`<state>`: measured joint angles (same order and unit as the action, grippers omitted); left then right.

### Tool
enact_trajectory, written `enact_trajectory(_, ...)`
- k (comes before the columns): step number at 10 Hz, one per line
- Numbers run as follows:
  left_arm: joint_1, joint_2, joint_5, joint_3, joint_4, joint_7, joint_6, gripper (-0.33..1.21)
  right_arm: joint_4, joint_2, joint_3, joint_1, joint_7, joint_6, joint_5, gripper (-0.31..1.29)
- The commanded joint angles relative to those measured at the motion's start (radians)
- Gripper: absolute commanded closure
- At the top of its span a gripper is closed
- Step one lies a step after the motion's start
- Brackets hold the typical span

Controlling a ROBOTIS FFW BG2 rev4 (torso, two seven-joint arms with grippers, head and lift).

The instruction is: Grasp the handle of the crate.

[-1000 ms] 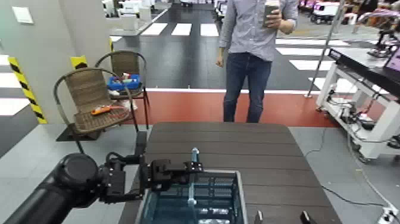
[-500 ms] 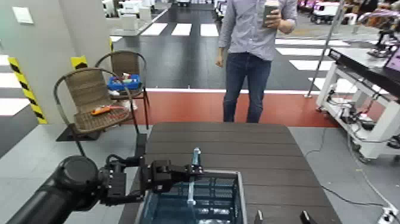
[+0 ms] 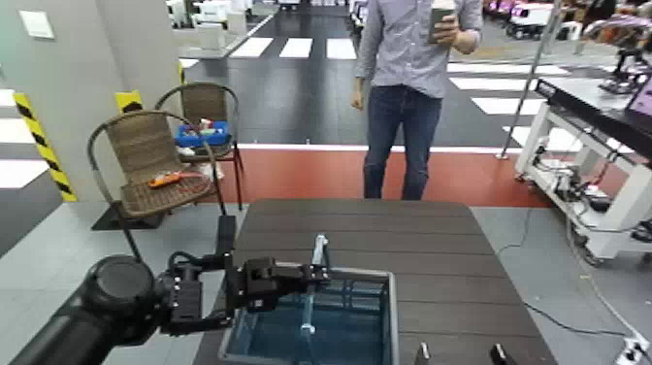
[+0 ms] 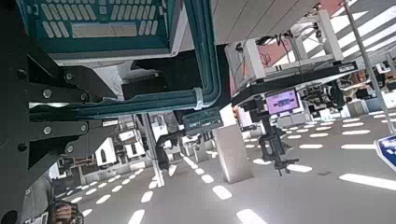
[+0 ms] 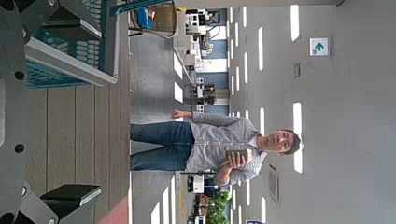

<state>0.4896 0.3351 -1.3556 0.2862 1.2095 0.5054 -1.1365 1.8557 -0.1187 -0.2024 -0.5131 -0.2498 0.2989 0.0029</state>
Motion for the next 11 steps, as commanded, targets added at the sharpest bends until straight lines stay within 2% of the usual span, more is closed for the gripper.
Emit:
enact_trajectory(1, -0.066, 0.004, -0.073, -0.061, 0.111, -0.087, -0.029, 1.18, 0.0, 0.002, 0.003, -0.001, 0.0, 0.0, 0.0, 0.14)
enact_trajectory(3, -0.131, 0.013, -0.211, -0.093, 0.211, -0.234, -0.034, 1.18, -0.003, 0.002, 0.006, -0.002, 0.0, 0.003, 0.0, 0.14)
enact_trajectory(6, -0.227, 0.013, -0.387, -0.108, 0.297, -0.384, -0.022, 1.18, -0.007, 0.002, 0.008, -0.001, 0.0, 0.008, 0.0, 0.14)
enact_trajectory(11, -0.367, 0.016, -0.599, -0.131, 0.393, -0.554, 0.001, 1.18, -0.015, 0.004, 0.008, 0.001, -0.002, 0.016, -0.001, 0.14)
